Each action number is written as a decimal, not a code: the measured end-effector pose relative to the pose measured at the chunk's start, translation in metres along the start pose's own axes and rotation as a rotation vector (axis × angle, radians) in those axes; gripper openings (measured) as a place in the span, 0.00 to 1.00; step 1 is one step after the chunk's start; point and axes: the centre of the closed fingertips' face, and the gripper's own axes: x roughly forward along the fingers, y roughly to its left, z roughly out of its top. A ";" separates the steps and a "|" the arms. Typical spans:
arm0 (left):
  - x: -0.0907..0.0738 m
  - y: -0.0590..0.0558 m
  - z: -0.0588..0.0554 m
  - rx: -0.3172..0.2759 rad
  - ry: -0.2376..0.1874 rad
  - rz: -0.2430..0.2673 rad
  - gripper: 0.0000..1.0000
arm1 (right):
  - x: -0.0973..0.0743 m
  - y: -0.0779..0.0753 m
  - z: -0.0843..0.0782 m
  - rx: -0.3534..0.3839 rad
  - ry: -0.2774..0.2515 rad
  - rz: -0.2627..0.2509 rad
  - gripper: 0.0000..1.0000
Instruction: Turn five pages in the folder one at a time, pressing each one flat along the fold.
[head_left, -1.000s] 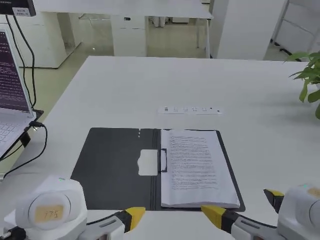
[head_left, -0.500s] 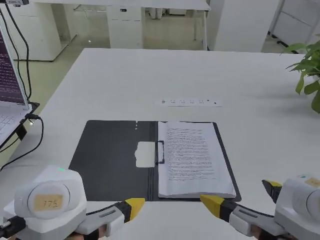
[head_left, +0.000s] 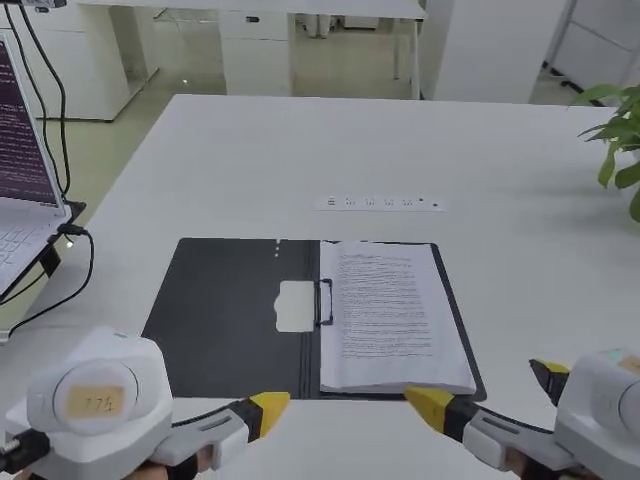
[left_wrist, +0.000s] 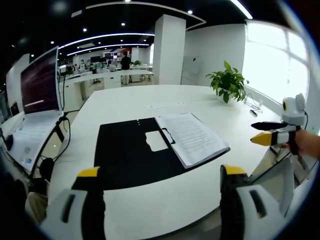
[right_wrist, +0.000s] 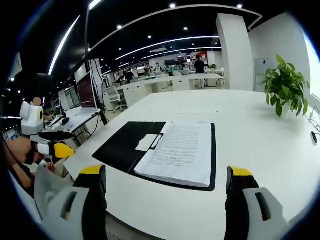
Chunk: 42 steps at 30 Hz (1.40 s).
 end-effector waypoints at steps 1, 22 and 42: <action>-0.001 0.000 0.000 0.000 -0.001 0.002 0.98 | 0.000 0.000 0.000 0.002 0.001 0.001 1.00; -0.005 0.002 -0.004 -0.011 -0.003 0.014 0.97 | 0.001 0.005 -0.003 -0.001 0.011 0.018 1.00; 0.009 -0.010 0.005 0.017 -0.004 -0.030 0.96 | -0.002 -0.001 0.002 0.026 -0.021 0.000 1.00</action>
